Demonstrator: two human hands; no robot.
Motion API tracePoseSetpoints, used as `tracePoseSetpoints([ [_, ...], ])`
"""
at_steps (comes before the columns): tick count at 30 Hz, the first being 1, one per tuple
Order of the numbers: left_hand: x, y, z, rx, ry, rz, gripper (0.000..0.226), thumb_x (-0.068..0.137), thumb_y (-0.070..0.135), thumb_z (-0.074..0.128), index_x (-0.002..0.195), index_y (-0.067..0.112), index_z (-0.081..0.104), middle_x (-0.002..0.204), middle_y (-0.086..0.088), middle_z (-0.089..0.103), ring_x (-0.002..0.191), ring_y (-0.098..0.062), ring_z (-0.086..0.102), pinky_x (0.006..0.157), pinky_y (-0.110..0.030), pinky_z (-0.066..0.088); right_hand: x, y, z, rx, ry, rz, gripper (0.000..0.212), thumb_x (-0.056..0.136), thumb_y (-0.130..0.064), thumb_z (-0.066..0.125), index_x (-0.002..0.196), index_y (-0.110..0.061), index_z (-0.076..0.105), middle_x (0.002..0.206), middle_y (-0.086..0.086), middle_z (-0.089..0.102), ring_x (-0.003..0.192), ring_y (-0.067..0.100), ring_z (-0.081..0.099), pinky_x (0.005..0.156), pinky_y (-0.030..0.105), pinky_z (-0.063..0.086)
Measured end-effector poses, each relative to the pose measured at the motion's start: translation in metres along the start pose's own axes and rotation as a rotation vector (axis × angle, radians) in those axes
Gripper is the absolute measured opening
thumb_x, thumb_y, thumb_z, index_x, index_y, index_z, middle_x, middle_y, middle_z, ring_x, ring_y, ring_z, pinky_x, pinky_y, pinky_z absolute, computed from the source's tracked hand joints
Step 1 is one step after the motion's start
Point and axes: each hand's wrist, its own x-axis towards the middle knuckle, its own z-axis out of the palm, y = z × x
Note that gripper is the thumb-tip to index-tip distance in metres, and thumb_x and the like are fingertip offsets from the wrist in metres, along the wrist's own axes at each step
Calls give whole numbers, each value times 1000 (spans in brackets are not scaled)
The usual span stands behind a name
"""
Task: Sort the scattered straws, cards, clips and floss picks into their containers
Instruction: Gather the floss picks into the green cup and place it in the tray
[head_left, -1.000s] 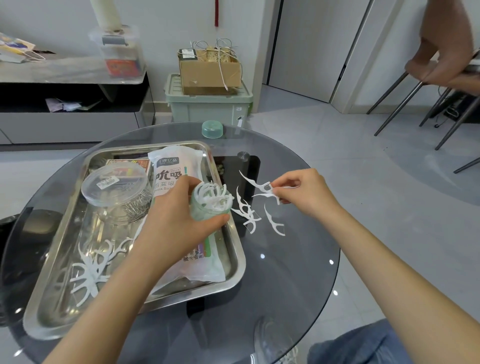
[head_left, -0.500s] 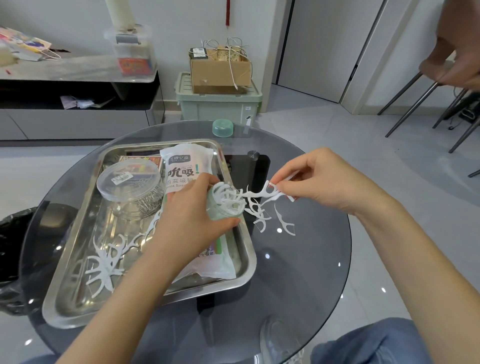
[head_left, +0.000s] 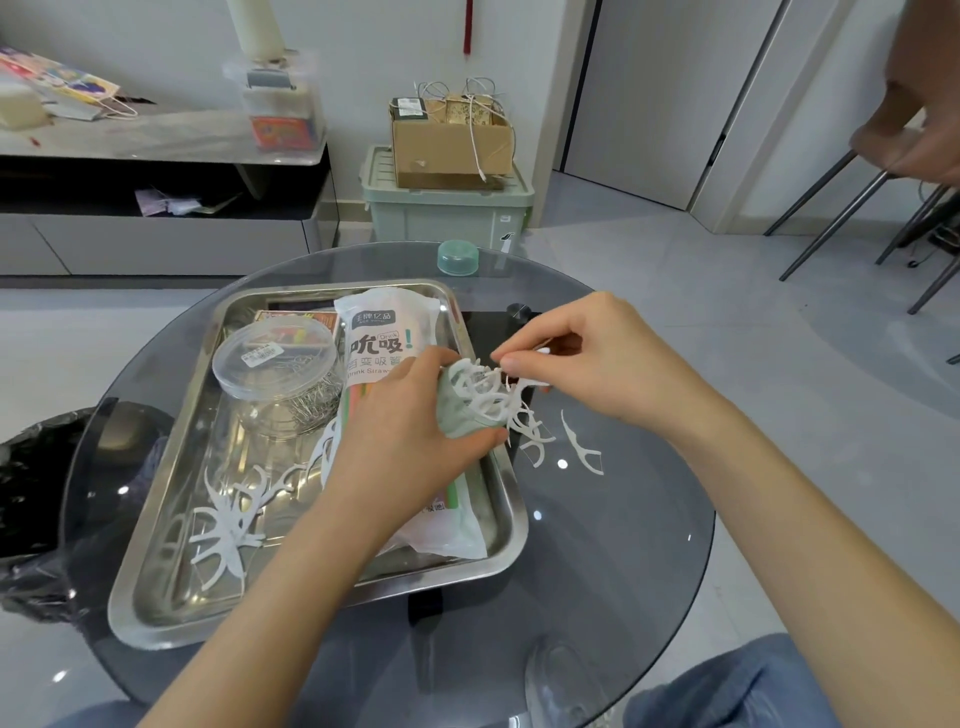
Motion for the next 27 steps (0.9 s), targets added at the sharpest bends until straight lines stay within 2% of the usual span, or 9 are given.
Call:
tracePoseSetpoints([
  [3, 3, -1, -1, -41, -2, -28, 61, 64, 54, 73, 114, 30, 48, 97, 20, 51, 96, -11, 55, 96, -41, 43, 2, 6, -5, 71, 90, 9, 10, 81, -15, 73, 84, -24, 76, 78, -7, 73, 73, 8, 67, 74, 23, 54],
  [7, 3, -5, 1, -159, -1, -74, 55, 64, 51, 77, 108, 32, 49, 84, 27, 51, 79, 11, 50, 74, -11, 42, 1, 12, -18, 191, 214, 22, 7, 77, -12, 76, 78, -19, 75, 75, -2, 73, 67, 8, 65, 66, 21, 54],
  [10, 4, -6, 2, -191, -3, -101, 55, 65, 52, 77, 107, 33, 48, 85, 28, 52, 87, 3, 53, 87, -23, 43, 0, 13, -27, 310, 287, 11, 7, 76, -10, 76, 73, -15, 73, 72, 3, 72, 57, 9, 59, 58, 17, 49],
  [11, 4, -7, 2, -200, -8, -111, 55, 65, 52, 77, 106, 33, 47, 87, 28, 52, 91, 0, 54, 88, -22, 42, 0, 12, -26, 324, 271, 8, 6, 76, -10, 76, 73, -14, 73, 70, 4, 71, 55, 9, 57, 57, 16, 48],
  [14, 4, -6, 5, -242, -29, -113, 55, 64, 50, 79, 106, 35, 46, 90, 27, 54, 85, 12, 51, 67, -1, 39, 1, 9, -15, 293, 181, 7, 7, 74, -10, 78, 73, -15, 73, 68, 6, 71, 55, 11, 60, 60, 21, 52],
  [16, 4, -6, 6, -247, -33, -105, 54, 64, 47, 80, 105, 34, 47, 90, 25, 55, 83, 14, 50, 64, -1, 39, 3, 8, -5, 297, 138, 2, 9, 74, -8, 77, 72, -15, 73, 69, 7, 71, 57, 13, 61, 61, 25, 54],
  [19, 3, -6, 5, -248, -27, -101, 55, 64, 48, 80, 106, 33, 48, 91, 23, 57, 83, 12, 51, 63, -3, 40, 6, 7, 0, 282, 106, -5, 10, 78, -8, 74, 75, -18, 74, 72, 6, 72, 57, 14, 60, 60, 23, 52],
  [24, 4, -5, 4, -319, -33, -141, 58, 64, 49, 80, 107, 34, 44, 93, 28, 52, 86, 14, 48, 67, -6, 37, 7, 11, -6, 293, 189, 12, 7, 80, -12, 73, 81, -18, 75, 73, 5, 73, 52, 9, 56, 59, 18, 49],
  [27, 5, -4, 3, -344, -12, -164, 59, 65, 46, 81, 109, 30, 45, 96, 25, 54, 90, 8, 52, 71, -13, 42, 5, 12, -13, 263, 161, 27, 7, 80, -13, 73, 81, -20, 75, 74, 6, 73, 53, 9, 56, 61, 18, 50],
])
